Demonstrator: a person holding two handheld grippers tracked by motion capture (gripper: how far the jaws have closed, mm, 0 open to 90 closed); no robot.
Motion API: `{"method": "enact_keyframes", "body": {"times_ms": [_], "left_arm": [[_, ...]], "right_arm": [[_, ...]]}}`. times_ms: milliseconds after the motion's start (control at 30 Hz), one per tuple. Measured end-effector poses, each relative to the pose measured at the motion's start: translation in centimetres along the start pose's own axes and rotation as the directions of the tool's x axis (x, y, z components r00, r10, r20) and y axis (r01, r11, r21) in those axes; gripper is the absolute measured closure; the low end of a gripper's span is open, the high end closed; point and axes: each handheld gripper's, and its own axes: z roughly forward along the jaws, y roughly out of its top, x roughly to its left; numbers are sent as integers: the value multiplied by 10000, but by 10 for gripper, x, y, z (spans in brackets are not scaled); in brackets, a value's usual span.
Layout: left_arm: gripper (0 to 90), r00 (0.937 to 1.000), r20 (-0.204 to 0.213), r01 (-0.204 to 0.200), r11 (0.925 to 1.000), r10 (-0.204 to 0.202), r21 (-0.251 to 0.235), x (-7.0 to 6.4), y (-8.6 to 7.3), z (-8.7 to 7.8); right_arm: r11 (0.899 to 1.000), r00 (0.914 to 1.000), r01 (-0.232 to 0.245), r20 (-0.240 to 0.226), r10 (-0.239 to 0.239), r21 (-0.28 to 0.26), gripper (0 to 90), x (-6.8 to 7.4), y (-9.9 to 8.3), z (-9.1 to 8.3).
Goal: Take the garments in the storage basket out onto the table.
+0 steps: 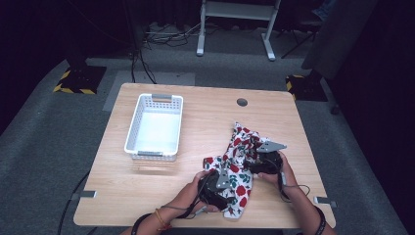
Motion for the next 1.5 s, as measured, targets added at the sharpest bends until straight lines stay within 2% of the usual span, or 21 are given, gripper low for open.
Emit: {"method": "enact_keyframes", "body": {"times_ms": [133, 233, 333, 433, 533, 633, 767, 800, 833, 900, 967, 1067, 1167, 1267, 1433, 1500], "left_arm": [[270, 9999, 83, -73, 9998, 71, 208, -2, 8, 5], [264, 9979, -409, -490, 9982, 505, 352, -3, 12, -1], [275, 9974, -693, -223, 9996, 209, -195, 6, 12, -18], [304, 9926, -1193, 190, 9989, -240, -429, 21, 8, -31], [334, 9862, -1544, 557, 9980, -598, -304, 34, 1, -35], [348, 9823, -1592, 949, 9949, -990, -335, 42, -4, -33], [351, 9771, -1971, 872, 9959, -805, 253, 44, -11, -23], [349, 9764, -2008, 890, 9952, -791, 408, 45, -13, -21], [343, 9758, -1950, 1047, 9943, -986, 209, 45, -15, -20], [341, 9762, -1875, 1129, 9936, -1094, 78, 47, -17, -20], [341, 9766, -2000, 818, 9966, -796, 25, 45, -18, -20], [344, 9746, -2174, 550, 9985, -542, -23, 42, -19, -20], [353, 9768, -2065, 567, 9984, -567, -56, 42, -20, -21], [353, 9792, -1944, 613, 9981, -589, 63, 42, -21, -23], [354, 9793, -1947, 624, 9976, -554, 299, 38, -22, -27], [353, 9777, -1945, 865, 9957, -786, 323, 36, -22, -27]], "right_arm": [[9998, 9999, -102, -11, 102, -197, 271, -3, -3, 0], [9997, 9999, 65, 97, -63, -223, 286, -2, -4, -2], [9992, 9996, 248, 102, -245, -308, 367, 1, -4, -10], [9978, 9994, 350, 90, -345, -567, 413, 4, -3, -22], [9963, 9994, 298, -152, -312, -808, 437, 8, -3, -34], [9968, 9986, 486, -184, -499, -641, 454, 14, -3, -39], [9973, 9969, 723, -313, -727, -152, 451, 23, -7, -36], [9966, 9961, 830, -288, -830, -18, 446, 25, -9, -35], [9964, 9960, 839, -301, -836, 83, 442, 26, -10, -33], [9964, 9962, 814, -323, -806, 236, 421, 26, -13, -31], [9964, 9971, 755, -87, -752, 394, 380, 25, -15, -27], [9989, 9991, 369, -242, -361, 306, 359, 19, -16, -24], [9990, 9995, 314, -111, -311, 323, 349, 14, -17, -24], [9985, 9985, 351, 413, -368, 427, 351, 10, -18, -25], [9989, 9988, -56, 490, 34, 456, 351, 3, -20, -26], [9985, 9984, -43, 568, 12, 541, 351, 3, -20, -27]]}}
